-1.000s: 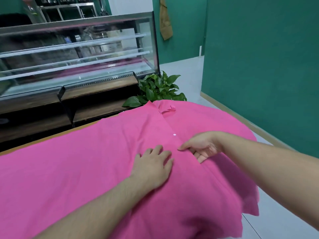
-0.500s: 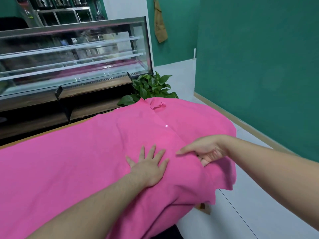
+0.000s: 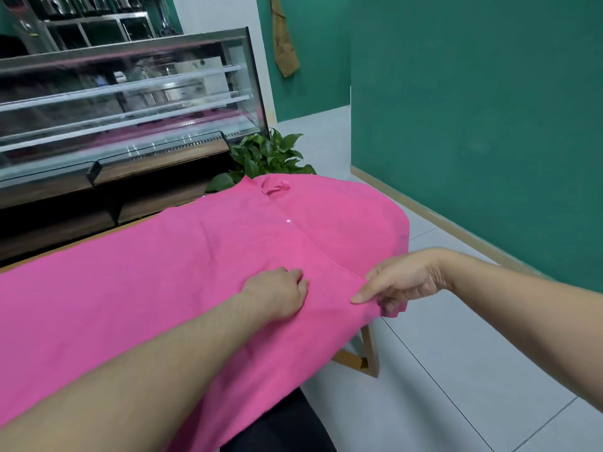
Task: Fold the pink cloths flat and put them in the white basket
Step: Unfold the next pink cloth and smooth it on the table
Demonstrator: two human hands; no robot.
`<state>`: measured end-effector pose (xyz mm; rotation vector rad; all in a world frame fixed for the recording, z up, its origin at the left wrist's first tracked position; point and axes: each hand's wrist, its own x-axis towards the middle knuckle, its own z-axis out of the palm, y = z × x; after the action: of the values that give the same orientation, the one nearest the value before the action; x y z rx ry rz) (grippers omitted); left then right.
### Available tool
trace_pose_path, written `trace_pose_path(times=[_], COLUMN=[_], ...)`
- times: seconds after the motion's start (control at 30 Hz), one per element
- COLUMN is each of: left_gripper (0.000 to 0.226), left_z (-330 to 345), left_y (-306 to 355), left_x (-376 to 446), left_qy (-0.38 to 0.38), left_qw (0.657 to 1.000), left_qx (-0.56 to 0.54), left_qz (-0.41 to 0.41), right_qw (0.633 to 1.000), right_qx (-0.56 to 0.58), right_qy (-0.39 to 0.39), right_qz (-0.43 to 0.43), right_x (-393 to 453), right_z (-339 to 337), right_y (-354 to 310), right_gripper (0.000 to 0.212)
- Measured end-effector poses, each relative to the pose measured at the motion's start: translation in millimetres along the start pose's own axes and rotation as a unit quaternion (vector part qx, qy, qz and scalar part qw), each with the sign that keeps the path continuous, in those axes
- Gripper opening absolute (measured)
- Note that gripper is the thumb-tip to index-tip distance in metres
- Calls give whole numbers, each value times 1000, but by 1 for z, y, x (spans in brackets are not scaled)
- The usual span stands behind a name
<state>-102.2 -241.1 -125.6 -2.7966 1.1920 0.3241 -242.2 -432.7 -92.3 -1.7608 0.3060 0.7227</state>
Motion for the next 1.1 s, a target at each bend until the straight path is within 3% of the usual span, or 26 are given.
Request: trace_pose_path(times=[0.13, 0.23, 0.33, 0.4, 0.53, 0.6, 0.67, 0.73, 0.83, 0.93, 1.0, 1.1], left_gripper=[66, 81, 59, 58, 60, 60, 56, 48, 41, 39, 43, 47], left_z=[15, 28, 24, 26, 32, 30, 29, 26, 23, 29, 36, 36], left_y=[-12, -25, -10, -3, -2, -4, -12, -27, -55, -84, -101, -130], left_x=[7, 8, -17, -21, -21, -20, -19, -18, -17, -24, -35, -48], left_qy=[-75, -73, -73, -52, -20, -17, 21, 106, 215, 192, 150, 167], left_qw=[997, 995, 993, 993, 991, 992, 992, 987, 971, 975, 982, 975], left_qx=[-33, -55, -58, -71, -102, -104, -111, -116, -107, -108, -108, -117], left_qz=[-7, -38, -69, -78, -81, -73, -54, -24, -2, -27, -46, -83], right_qw=[997, 999, 998, 994, 988, 985, 977, 943, 879, 879, 883, 879], right_qx=[62, 16, -38, -55, -84, -101, -134, -207, -283, -273, -297, -337], right_qy=[2, 18, 54, 91, 119, 121, 155, 256, 378, 359, 316, 275], right_qz=[-52, -45, -7, 32, 59, 70, 68, 41, -60, -154, -180, -197], right_x=[-7, -9, -9, -8, -2, -5, -5, 0, 18, 45, 67, 105], right_z=[0, 4, 5, 4, 0, 1, 0, -1, 6, 29, 51, 80], right_y=[7, 11, 20, 26, 30, 24, 15, 1, -20, -45, -62, -86], right_gripper=[18, 16, 21, 34, 87, 77, 47, 32, 31, 32, 24, 10])
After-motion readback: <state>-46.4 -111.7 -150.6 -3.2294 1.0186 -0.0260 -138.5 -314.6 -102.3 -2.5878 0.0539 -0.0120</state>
